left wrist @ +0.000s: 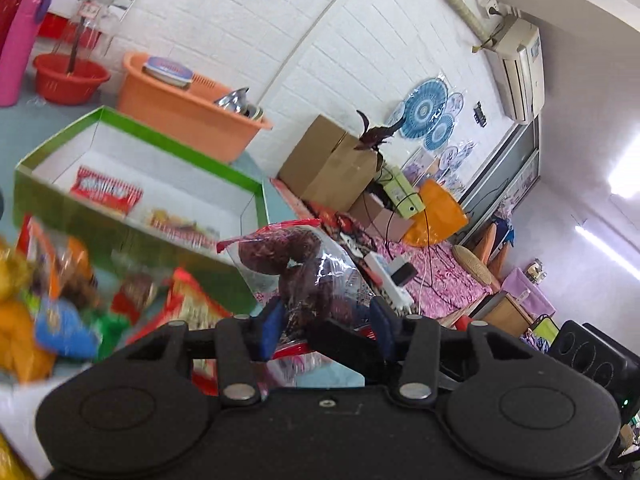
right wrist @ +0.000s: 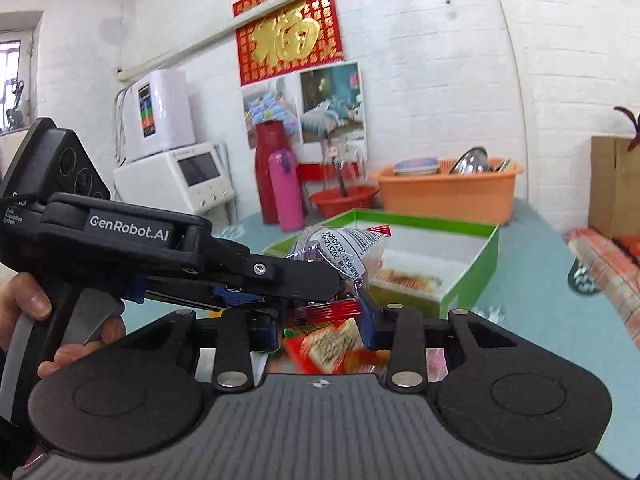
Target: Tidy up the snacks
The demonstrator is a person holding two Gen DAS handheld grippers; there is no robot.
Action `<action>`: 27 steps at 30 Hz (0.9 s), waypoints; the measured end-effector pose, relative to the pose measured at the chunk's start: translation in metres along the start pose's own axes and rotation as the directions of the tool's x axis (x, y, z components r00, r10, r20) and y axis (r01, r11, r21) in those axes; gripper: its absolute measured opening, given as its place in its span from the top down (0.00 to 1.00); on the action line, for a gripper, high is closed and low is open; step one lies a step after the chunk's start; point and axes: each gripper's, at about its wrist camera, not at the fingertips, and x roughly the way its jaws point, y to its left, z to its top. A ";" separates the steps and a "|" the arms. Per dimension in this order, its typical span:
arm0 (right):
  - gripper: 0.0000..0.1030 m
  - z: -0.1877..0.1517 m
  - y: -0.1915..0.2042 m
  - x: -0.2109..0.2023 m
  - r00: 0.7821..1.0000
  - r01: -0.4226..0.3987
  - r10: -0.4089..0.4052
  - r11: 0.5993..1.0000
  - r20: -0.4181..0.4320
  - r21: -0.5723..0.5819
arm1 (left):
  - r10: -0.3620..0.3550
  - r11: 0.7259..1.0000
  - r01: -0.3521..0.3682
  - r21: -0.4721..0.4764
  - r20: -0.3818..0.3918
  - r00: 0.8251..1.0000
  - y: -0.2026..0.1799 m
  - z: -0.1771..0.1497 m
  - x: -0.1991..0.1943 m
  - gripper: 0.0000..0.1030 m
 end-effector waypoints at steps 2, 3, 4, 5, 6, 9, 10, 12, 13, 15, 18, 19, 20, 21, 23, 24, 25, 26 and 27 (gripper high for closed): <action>0.39 0.009 -0.008 0.012 1.000 0.024 -0.024 1.000 0.011 -0.006 | -0.007 1.000 0.007 0.003 0.005 1.000 0.007 0.015 0.012 0.01; 0.39 0.012 -0.013 0.019 0.999 0.035 -0.035 0.999 0.012 -0.004 | -0.012 1.000 0.012 -0.001 0.005 1.000 0.011 0.021 0.019 0.01; 0.39 0.015 -0.017 0.026 0.999 0.046 -0.046 0.999 0.013 0.000 | -0.015 1.000 0.015 -0.009 0.002 1.000 0.015 0.026 0.026 0.01; 0.40 0.017 -0.022 0.032 0.998 0.056 -0.056 0.998 0.010 0.003 | -0.017 1.000 0.017 -0.018 -0.002 1.000 0.021 0.032 0.034 0.01; 0.40 0.019 -0.027 0.040 0.998 0.066 -0.066 0.998 0.006 0.007 | -0.019 1.000 0.019 -0.022 -0.006 1.000 0.026 0.037 0.042 0.01; 0.40 0.020 -0.041 0.058 0.996 0.089 -0.089 0.996 -0.017 0.019 | -0.019 0.999 0.018 -0.035 -0.023 1.000 0.040 0.046 0.062 0.01; 0.40 0.020 -0.045 0.064 0.995 0.094 -0.094 0.995 -0.023 0.023 | -0.018 0.999 0.017 -0.037 -0.028 0.999 0.044 0.048 0.068 0.01; 0.40 0.019 -0.052 0.073 0.994 0.105 -0.103 0.994 -0.035 0.028 | -0.017 0.999 0.015 -0.048 -0.039 0.999 0.052 0.053 0.079 0.01; 0.40 0.019 -0.054 0.077 0.993 0.109 -0.107 0.994 -0.042 0.033 | -0.016 0.999 0.013 -0.052 -0.045 0.999 0.055 0.056 0.083 0.01; 0.40 0.018 -0.059 0.086 0.992 0.115 -0.113 0.992 -0.055 0.042 | -0.008 0.999 0.005 -0.049 -0.050 0.999 0.061 0.059 0.092 0.00; 0.29 0.014 -0.061 0.101 0.987 0.135 -0.132 0.991 -0.088 0.022 | 0.047 0.998 -0.050 -0.034 -0.076 0.996 0.069 0.060 0.106 0.00; 0.17 0.012 -0.059 0.108 0.981 0.157 -0.156 0.988 -0.117 -0.004 | 0.064 0.998 -0.066 -0.023 -0.073 0.995 0.071 0.058 0.107 0.00; 0.00 0.009 -0.057 0.112 0.973 0.180 -0.183 0.983 -0.138 -0.034 | 0.080 0.997 -0.080 0.000 -0.060 0.995 0.069 0.056 0.106 0.00; 0.00 0.006 -0.055 0.112 0.970 0.196 -0.203 0.978 -0.136 -0.066 | 0.107 0.994 -0.106 0.022 -0.053 0.993 0.067 0.054 0.102 0.00; 0.00 0.003 -0.051 0.109 0.970 0.202 -0.214 0.973 -0.114 -0.114 | 0.121 0.992 -0.120 0.026 -0.036 0.992 0.064 0.050 0.095 0.00; 0.00 0.002 -0.050 0.106 0.969 0.204 -0.217 0.972 -0.115 -0.119 | 0.109 0.994 -0.108 0.030 -0.038 0.993 0.063 0.050 0.091 0.00; 0.00 0.003 -0.049 0.104 0.969 0.205 -0.218 0.973 -0.118 -0.110 | 0.106 0.994 -0.105 0.029 -0.044 0.993 0.062 0.050 0.088 0.00; 0.00 0.005 -0.049 0.100 0.971 0.200 -0.211 0.975 -0.116 -0.096 | 0.108 0.994 -0.107 0.024 -0.044 0.993 0.060 0.050 0.084 0.00; 0.00 0.008 -0.048 0.095 0.973 0.195 -0.203 0.977 -0.108 -0.085 | 0.109 0.994 -0.109 0.018 -0.038 0.993 0.058 0.049 0.077 0.00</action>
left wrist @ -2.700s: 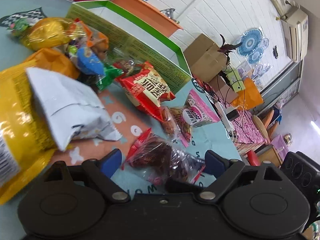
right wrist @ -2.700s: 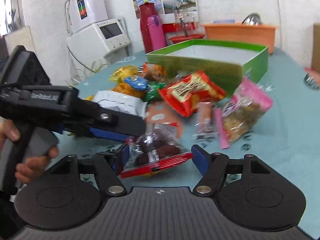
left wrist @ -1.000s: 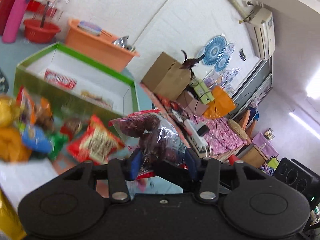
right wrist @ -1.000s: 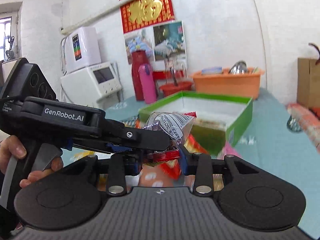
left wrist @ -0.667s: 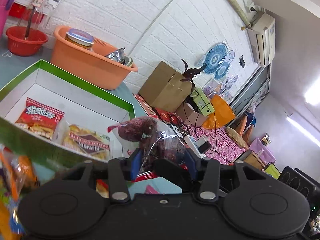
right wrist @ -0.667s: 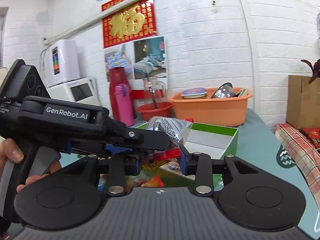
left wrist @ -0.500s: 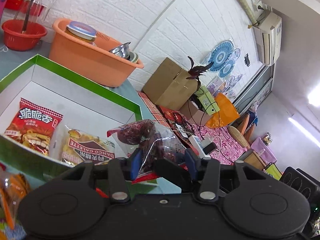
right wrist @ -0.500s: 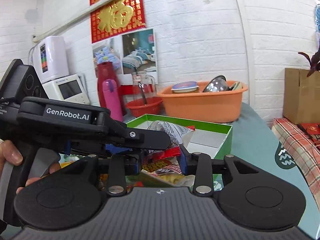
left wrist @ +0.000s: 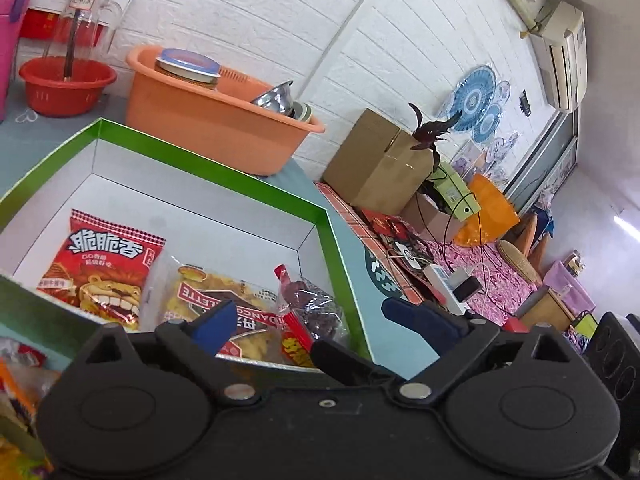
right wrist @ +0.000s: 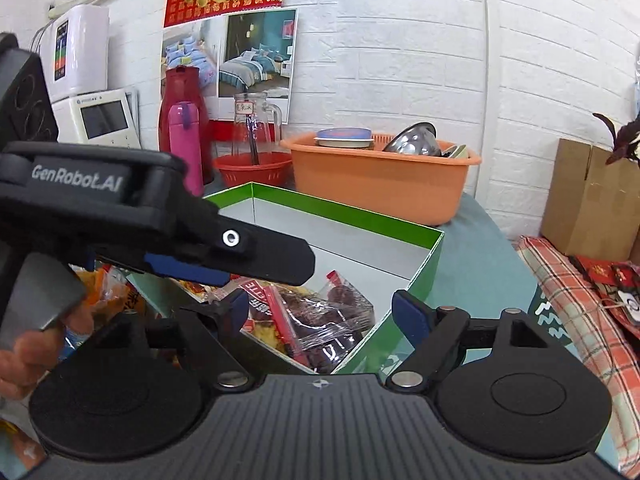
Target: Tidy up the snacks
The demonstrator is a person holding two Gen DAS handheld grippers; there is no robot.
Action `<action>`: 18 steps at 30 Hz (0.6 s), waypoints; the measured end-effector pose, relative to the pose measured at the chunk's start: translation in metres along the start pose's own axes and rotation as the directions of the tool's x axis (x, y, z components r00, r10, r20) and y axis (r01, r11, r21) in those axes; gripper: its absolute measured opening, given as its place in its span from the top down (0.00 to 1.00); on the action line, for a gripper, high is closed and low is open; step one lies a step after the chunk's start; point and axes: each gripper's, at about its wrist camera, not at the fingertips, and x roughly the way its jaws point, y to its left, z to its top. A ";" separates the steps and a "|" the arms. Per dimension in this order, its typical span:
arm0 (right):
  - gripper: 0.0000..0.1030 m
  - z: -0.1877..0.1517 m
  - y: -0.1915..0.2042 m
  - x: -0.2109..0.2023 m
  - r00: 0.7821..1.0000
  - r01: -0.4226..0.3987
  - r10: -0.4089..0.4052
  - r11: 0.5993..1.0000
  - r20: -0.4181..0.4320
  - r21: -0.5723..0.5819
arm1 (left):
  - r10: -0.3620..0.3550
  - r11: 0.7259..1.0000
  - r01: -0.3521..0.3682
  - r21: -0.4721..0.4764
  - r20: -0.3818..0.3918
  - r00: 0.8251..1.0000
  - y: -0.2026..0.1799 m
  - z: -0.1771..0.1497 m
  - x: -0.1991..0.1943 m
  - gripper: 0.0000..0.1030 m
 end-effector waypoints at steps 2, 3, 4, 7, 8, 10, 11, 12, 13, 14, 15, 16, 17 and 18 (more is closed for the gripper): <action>0.00 0.005 0.000 -0.017 0.999 -0.009 0.009 1.000 0.034 0.014 | 0.000 1.000 0.000 0.002 0.017 1.000 -0.007 0.000 -0.014 0.00; 0.00 0.007 0.000 -0.025 0.999 -0.010 0.009 1.000 0.053 0.015 | 0.001 1.000 -0.002 0.004 0.030 1.000 -0.011 0.000 -0.022 0.00; 0.00 0.009 0.001 -0.034 0.998 -0.008 0.007 1.000 0.070 0.015 | 0.004 1.000 -0.004 0.006 0.043 0.999 -0.016 -0.001 -0.032 0.00; 0.00 0.009 0.003 -0.065 0.992 -0.011 0.008 1.000 0.127 0.017 | 0.057 0.998 -0.057 -0.002 0.055 0.997 -0.030 -0.005 -0.058 0.00; 0.00 0.008 0.003 -0.074 0.990 -0.013 0.010 1.000 0.141 0.019 | 0.076 0.997 -0.076 0.001 0.060 0.995 -0.035 -0.008 -0.065 0.00; 0.00 0.003 0.007 -0.091 0.987 -0.014 0.010 1.000 0.161 0.028 | 0.085 0.996 -0.086 0.005 0.085 0.993 -0.041 -0.018 -0.080 0.00; 0.00 -0.002 0.008 -0.098 0.986 -0.016 0.010 0.999 0.167 0.031 | 0.078 0.997 -0.079 0.004 0.096 0.992 -0.043 -0.025 -0.088 0.00; 0.00 -0.006 0.008 -0.104 0.986 -0.014 0.009 0.999 0.166 0.034 | 0.069 0.998 -0.069 0.001 0.101 0.992 -0.044 -0.033 -0.094 0.00; 0.00 -0.012 0.009 -0.108 0.987 -0.008 0.002 0.999 0.160 0.040 | 0.063 0.998 -0.063 -0.004 0.101 0.993 -0.045 -0.041 -0.099 0.00; 0.00 -0.017 0.009 -0.112 0.988 -0.001 -0.007 0.999 0.153 0.046 | 0.061 0.998 -0.060 -0.011 0.099 0.993 -0.045 -0.050 -0.103 0.00; 0.00 -0.024 0.008 -0.114 0.990 0.008 -0.016 0.998 0.141 0.055 | 0.060 0.998 -0.058 -0.017 0.099 0.993 -0.045 -0.059 -0.106 0.00; 0.00 -0.030 0.008 -0.116 0.991 0.012 -0.020 0.998 0.129 0.062 | 0.061 0.998 -0.059 -0.019 0.096 0.994 -0.045 -0.069 -0.109 0.00; 0.00 -0.036 0.007 -0.116 0.993 0.012 -0.020 0.997 0.116 0.074 | 0.063 0.998 -0.062 -0.020 0.089 0.994 -0.044 -0.079 -0.111 0.00; 0.00 -0.042 0.005 -0.115 0.995 0.009 -0.019 0.995 0.096 0.096 | 0.067 0.998 -0.066 -0.019 0.081 0.994 -0.044 -0.088 -0.113 0.00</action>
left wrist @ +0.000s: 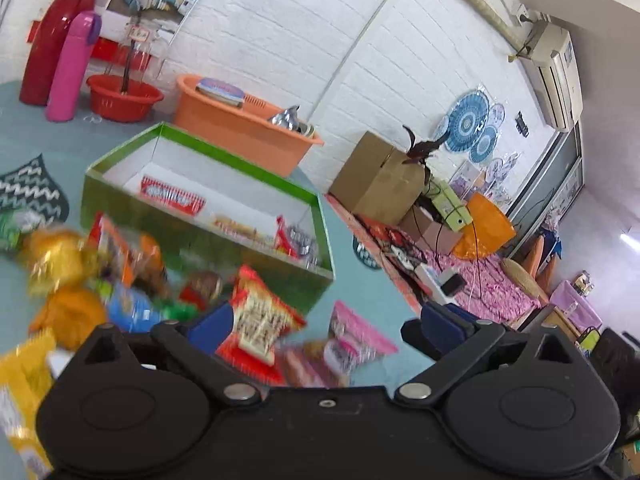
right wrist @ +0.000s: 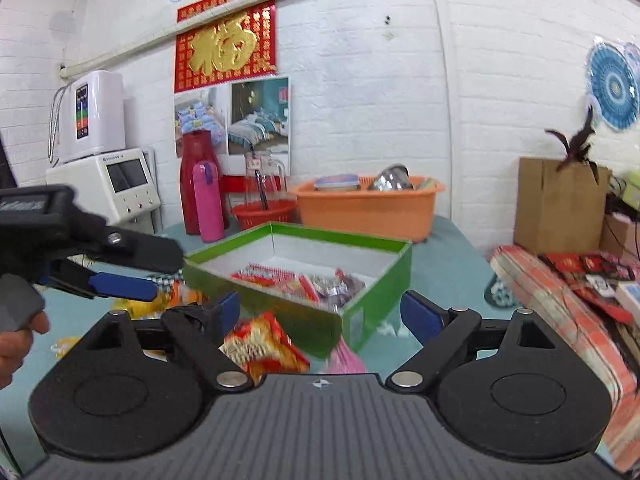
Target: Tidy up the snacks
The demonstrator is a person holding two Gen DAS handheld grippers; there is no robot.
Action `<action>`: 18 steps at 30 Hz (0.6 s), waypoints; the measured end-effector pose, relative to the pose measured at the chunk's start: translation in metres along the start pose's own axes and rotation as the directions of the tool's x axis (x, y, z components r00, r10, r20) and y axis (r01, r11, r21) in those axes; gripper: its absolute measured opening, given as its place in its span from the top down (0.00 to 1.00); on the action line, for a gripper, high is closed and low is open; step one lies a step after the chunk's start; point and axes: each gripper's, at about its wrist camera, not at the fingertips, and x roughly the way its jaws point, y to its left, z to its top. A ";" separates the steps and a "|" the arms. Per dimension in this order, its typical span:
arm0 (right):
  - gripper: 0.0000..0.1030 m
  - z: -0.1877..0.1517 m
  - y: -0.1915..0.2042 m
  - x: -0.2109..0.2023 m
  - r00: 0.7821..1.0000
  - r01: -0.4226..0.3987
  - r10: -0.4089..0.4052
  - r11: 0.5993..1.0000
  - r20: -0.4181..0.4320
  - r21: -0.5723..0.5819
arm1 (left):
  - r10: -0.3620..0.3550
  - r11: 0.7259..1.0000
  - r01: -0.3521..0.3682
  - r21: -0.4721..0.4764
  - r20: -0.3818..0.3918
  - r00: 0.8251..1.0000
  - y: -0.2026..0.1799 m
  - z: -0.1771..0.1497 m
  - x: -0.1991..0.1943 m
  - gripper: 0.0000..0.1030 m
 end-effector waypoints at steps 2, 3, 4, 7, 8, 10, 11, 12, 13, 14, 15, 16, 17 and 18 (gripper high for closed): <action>0.00 -0.010 -0.006 0.003 0.999 -0.008 0.010 0.999 -0.039 0.046 | 0.008 1.000 -0.008 -0.012 -0.020 1.000 0.002 -0.015 -0.002 0.00; 0.00 -0.013 -0.007 0.006 0.998 -0.011 0.014 0.998 -0.060 0.064 | 0.007 1.000 -0.008 -0.026 -0.033 0.999 0.005 -0.023 -0.004 0.00; 0.00 -0.015 -0.008 0.010 0.997 -0.012 0.017 0.998 -0.072 0.070 | 0.005 0.999 -0.007 -0.039 -0.047 0.999 0.007 -0.028 -0.005 0.00; 0.00 -0.018 -0.009 0.024 0.997 0.011 -0.008 0.999 -0.079 0.044 | 0.001 0.998 -0.005 -0.061 -0.077 0.997 0.012 -0.036 -0.009 0.00; 0.00 -0.019 -0.010 0.029 0.996 0.028 -0.026 0.999 -0.082 0.033 | 0.002 0.998 -0.007 -0.062 -0.075 0.997 0.012 -0.037 -0.011 0.00; 0.00 -0.021 -0.012 0.038 0.995 0.047 -0.045 0.999 -0.092 0.027 | 0.002 0.998 -0.006 -0.057 -0.068 0.998 0.012 -0.037 -0.014 0.00; 0.00 -0.022 -0.014 0.043 0.994 0.047 -0.043 0.998 -0.099 0.031 | -0.001 0.998 -0.003 -0.055 -0.066 0.998 0.012 -0.036 -0.014 0.00; 0.07 -0.023 -0.016 0.046 0.993 0.043 -0.038 0.998 -0.110 0.038 | -0.005 0.998 0.001 -0.056 -0.066 0.998 0.012 -0.036 -0.014 0.00; 0.19 -0.025 -0.018 0.049 0.991 0.038 -0.032 0.998 -0.130 0.048 | -0.008 0.998 0.004 -0.057 -0.067 0.998 0.012 -0.036 -0.013 0.00; 0.45 -0.027 -0.020 0.049 0.989 0.032 -0.023 0.998 -0.144 0.059 | -0.011 0.998 0.007 -0.057 -0.072 0.997 0.012 -0.038 -0.012 0.00; 0.47 -0.030 -0.022 0.045 0.991 0.026 -0.016 0.997 -0.135 0.075 | -0.014 0.998 0.010 -0.054 -0.078 0.997 0.012 -0.040 -0.010 0.00; 0.51 -0.031 -0.024 0.040 0.991 0.024 -0.012 0.996 -0.135 0.087 | -0.018 0.999 0.014 -0.051 -0.086 0.996 0.012 -0.041 -0.008 0.00; 0.54 -0.032 -0.026 0.036 0.990 0.023 -0.010 0.995 -0.138 0.096 | -0.023 0.999 0.019 -0.048 -0.096 0.995 0.011 -0.043 -0.006 0.00; 0.54 -0.034 -0.028 0.030 0.990 0.023 -0.008 0.994 -0.137 0.110 | -0.031 0.999 0.026 -0.047 -0.106 0.994 0.010 -0.046 -0.004 0.00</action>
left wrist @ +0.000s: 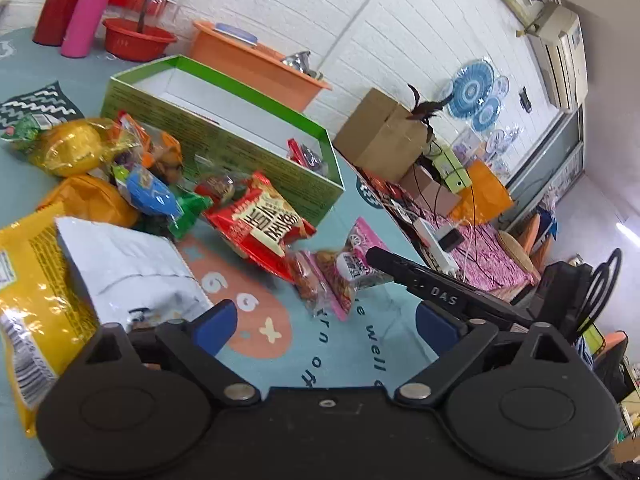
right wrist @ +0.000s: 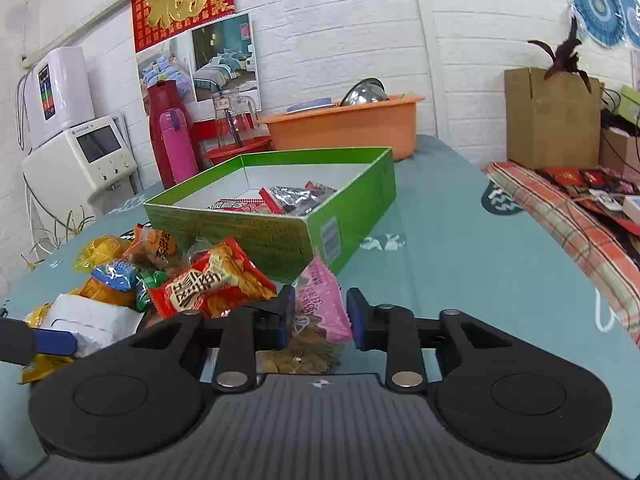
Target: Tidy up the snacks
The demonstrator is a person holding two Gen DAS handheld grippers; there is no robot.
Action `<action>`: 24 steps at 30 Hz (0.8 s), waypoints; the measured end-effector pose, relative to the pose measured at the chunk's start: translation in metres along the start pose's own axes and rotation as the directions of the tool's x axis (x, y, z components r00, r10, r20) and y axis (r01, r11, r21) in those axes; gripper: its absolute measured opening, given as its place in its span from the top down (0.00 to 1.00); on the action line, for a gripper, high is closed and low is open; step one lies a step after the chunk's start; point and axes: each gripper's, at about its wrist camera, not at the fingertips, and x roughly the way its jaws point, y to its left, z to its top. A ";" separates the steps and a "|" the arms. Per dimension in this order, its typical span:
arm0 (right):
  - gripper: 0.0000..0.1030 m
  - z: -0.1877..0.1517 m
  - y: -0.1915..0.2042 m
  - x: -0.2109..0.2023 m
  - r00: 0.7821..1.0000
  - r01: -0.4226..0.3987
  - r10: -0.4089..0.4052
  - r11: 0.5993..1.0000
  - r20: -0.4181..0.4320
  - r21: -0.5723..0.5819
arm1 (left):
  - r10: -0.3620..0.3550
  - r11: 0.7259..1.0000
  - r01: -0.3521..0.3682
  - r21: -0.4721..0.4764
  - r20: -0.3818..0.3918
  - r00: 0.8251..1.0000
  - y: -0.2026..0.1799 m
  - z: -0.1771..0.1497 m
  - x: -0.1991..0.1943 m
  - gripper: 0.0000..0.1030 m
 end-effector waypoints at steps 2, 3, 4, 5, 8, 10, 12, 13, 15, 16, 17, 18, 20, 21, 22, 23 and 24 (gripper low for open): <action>0.54 -0.004 -0.006 -0.010 1.000 -0.007 0.007 0.999 0.000 0.036 | -0.022 1.000 0.022 0.004 -0.018 1.000 -0.003 -0.002 0.006 0.00; 0.54 -0.006 -0.008 -0.014 1.000 -0.012 0.012 0.999 -0.001 0.050 | -0.035 0.999 0.035 0.008 -0.026 0.999 -0.005 -0.002 0.010 0.00; 0.54 -0.007 -0.010 -0.016 1.000 -0.015 0.015 0.998 -0.003 0.066 | -0.047 0.999 0.048 0.011 -0.034 0.998 -0.008 -0.002 0.014 0.00; 0.54 -0.009 -0.012 -0.019 1.000 -0.017 0.017 0.997 -0.003 0.074 | -0.059 0.998 0.060 0.017 -0.044 0.997 -0.010 -0.002 0.020 0.00; 0.53 -0.016 -0.014 -0.021 1.000 -0.011 0.011 0.997 -0.002 0.080 | -0.091 0.995 0.093 0.029 -0.070 0.993 -0.019 0.003 0.039 0.00; 0.53 -0.018 -0.019 -0.021 1.000 -0.021 0.022 0.995 -0.002 0.102 | -0.108 0.993 0.110 0.030 -0.078 0.991 -0.023 0.009 0.054 0.02; 0.53 -0.019 -0.022 -0.019 1.000 -0.019 0.020 0.994 -0.007 0.111 | -0.111 0.993 0.113 0.028 -0.074 0.991 -0.027 0.018 0.069 0.03; 0.52 -0.020 -0.024 -0.018 1.000 -0.013 0.014 0.994 -0.013 0.110 | -0.107 0.994 0.109 0.025 -0.068 0.992 -0.028 0.022 0.076 0.03; 0.52 -0.022 -0.026 -0.016 1.000 -0.002 0.005 0.993 -0.026 0.116 | -0.102 0.994 0.104 0.022 -0.066 0.993 -0.030 0.033 0.092 0.03; 0.52 -0.024 -0.029 -0.015 1.000 -0.002 0.005 0.992 -0.030 0.124 | -0.095 0.995 0.097 0.025 -0.068 0.993 -0.030 0.037 0.100 0.03; 0.52 -0.025 -0.030 -0.014 1.000 -0.007 0.011 0.991 -0.030 0.132 | -0.082 0.996 0.085 0.035 -0.073 0.994 -0.031 0.041 0.109 0.03; 0.52 -0.025 -0.032 -0.014 0.999 -0.011 0.016 0.990 -0.030 0.140 | -0.064 0.997 0.068 0.048 -0.082 0.995 -0.031 0.044 0.118 0.03; 0.51 -0.026 -0.034 -0.015 0.999 -0.019 0.024 0.988 -0.030 0.153 | -0.040 0.997 0.046 0.057 -0.110 0.993 -0.030 0.048 0.133 0.03; 0.50 -0.025 -0.035 -0.015 0.999 -0.021 0.026 0.988 -0.030 0.156 | -0.044 0.997 0.052 0.065 -0.122 0.992 -0.029 0.047 0.136 0.03; 0.49 -0.025 -0.035 -0.015 0.999 -0.021 0.026 0.988 -0.030 0.155 | -0.054 0.995 0.065 0.079 -0.129 0.990 -0.030 0.047 0.136 0.04; 0.47 -0.025 -0.036 -0.015 0.999 -0.026 0.031 0.987 -0.029 0.157 | -0.062 0.993 0.075 0.090 -0.136 0.989 -0.031 0.046 0.136 0.06; 0.45 -0.025 -0.037 -0.015 0.999 -0.034 0.039 0.986 -0.025 0.162 | -0.069 0.992 0.083 0.092 -0.146 0.987 -0.031 0.045 0.137 0.07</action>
